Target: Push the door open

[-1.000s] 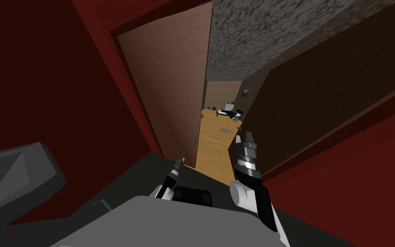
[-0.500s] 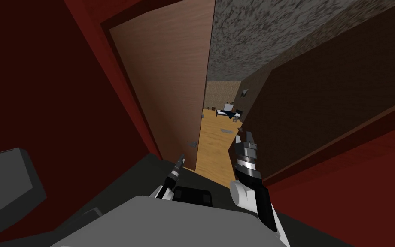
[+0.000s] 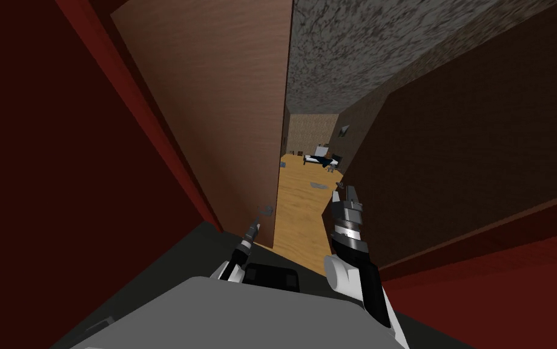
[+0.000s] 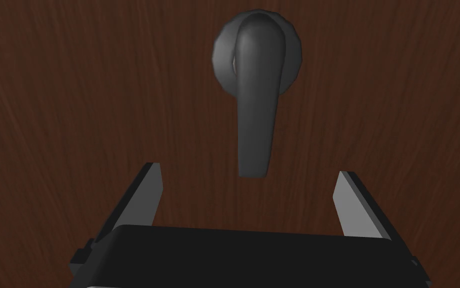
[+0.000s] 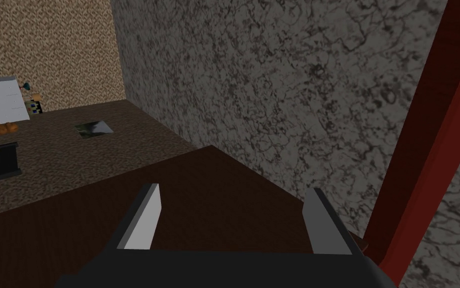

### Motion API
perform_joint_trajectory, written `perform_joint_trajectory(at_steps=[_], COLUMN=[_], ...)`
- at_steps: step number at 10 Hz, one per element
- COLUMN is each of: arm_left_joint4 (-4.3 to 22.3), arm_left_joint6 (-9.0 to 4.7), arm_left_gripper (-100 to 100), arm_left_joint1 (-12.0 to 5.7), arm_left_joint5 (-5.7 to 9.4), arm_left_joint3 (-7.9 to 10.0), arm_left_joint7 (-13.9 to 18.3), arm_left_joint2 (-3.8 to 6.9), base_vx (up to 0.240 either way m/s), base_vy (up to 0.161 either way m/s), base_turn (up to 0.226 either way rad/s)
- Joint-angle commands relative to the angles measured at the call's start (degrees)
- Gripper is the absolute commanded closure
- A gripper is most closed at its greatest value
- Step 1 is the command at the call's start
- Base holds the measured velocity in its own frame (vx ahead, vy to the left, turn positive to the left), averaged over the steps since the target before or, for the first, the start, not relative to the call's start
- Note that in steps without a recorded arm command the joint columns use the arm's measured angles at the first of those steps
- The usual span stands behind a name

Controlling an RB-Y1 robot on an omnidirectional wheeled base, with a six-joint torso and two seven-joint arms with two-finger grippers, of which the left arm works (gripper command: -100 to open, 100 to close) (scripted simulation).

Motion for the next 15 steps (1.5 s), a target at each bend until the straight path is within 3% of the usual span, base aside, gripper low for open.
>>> perform_joint_trajectory(at_steps=[1,4,5,6,11,15], arm_left_joint4=[0.6,1.6,1.5,1.5,1.5,2.1], arm_left_joint6=[-0.21,-0.44,-0.44,-0.44,-0.44,-0.28], arm_left_gripper=[-100,-100,-100,100,100,100], arm_left_joint1=[-0.37,-0.99,-0.92,-0.92,-0.92,-1.39], arm_left_joint5=[0.08,0.21,0.19,0.19,0.19,1.12], arm_left_joint3=[0.30,0.79,0.69,0.69,0.69,3.05], arm_left_joint7=[-0.1,-0.2,-0.2,-0.2,-0.2,-0.9], arm_left_joint2=[-0.23,-1.00,-0.82,-0.82,-0.82,0.27], base_vx=[0.165,0.194,0.080,-0.010,-0.015,0.154], base_vy=[-0.030,-0.043,0.008,-0.006,0.000,-0.074], base_turn=[-0.029,-0.020,-0.004,0.005,0.000,0.045])
